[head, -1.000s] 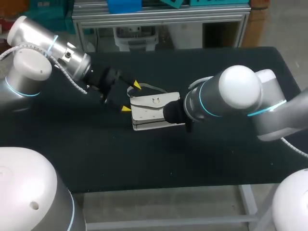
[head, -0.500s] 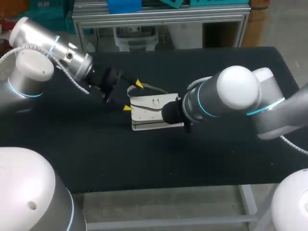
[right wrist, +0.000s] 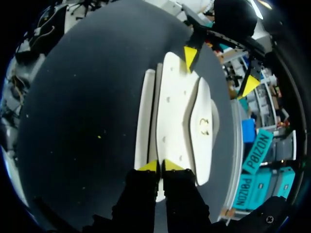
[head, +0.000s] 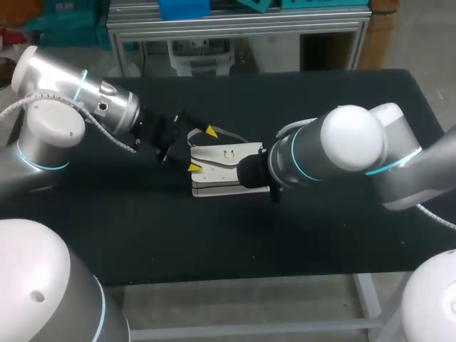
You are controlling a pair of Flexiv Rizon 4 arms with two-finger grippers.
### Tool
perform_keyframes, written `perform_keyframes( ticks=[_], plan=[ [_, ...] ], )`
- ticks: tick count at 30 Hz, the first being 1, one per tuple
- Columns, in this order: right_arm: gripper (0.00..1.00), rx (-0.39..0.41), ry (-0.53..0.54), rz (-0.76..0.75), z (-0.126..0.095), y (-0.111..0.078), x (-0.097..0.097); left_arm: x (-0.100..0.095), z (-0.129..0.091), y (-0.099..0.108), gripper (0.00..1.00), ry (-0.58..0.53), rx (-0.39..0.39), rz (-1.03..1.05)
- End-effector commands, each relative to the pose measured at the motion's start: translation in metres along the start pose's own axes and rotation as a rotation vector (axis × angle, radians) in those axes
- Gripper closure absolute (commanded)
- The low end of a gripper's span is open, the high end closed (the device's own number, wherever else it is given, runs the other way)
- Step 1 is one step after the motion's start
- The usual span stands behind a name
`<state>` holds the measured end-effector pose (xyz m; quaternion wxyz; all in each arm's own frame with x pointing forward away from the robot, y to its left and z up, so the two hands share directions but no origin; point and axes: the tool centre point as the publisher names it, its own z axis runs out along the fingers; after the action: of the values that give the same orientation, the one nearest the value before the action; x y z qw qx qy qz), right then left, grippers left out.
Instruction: Pick up the bag, open it, inspect its contents, close it, and place it on the opposite side
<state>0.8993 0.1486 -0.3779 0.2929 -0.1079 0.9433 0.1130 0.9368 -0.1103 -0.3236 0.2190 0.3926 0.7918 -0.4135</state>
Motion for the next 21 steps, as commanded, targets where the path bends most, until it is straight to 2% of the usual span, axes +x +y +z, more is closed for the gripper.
perform_keyframes(
  ticks=[1, 4, 10, 13, 15, 21],
  plan=[
    [1.00, -0.002, -0.005, 0.000, 0.001, 0.000, 0.003, 0.005, 0.007, -0.005, 0.18, -0.075, -0.021, 0.029],
    [1.00, -0.002, -0.005, 0.000, 0.001, 0.000, 0.003, 0.007, 0.010, -0.005, 0.27, -0.097, -0.040, 0.079],
    [1.00, -0.002, -0.005, 0.000, 0.001, 0.000, 0.003, 0.011, 0.015, -0.008, 0.30, -0.113, -0.071, 0.151],
    [1.00, -0.002, -0.005, 0.000, 0.001, 0.000, 0.003, 0.013, 0.020, -0.006, 0.34, -0.111, -0.085, 0.161],
    [1.00, -0.002, -0.005, 0.000, 0.001, 0.000, 0.003, 0.012, 0.024, -0.002, 0.41, -0.122, -0.114, 0.183],
    [1.00, -0.002, -0.005, 0.000, 0.001, 0.000, 0.003, 0.011, 0.024, -0.004, 0.45, -0.137, -0.105, 0.185]
  ],
)
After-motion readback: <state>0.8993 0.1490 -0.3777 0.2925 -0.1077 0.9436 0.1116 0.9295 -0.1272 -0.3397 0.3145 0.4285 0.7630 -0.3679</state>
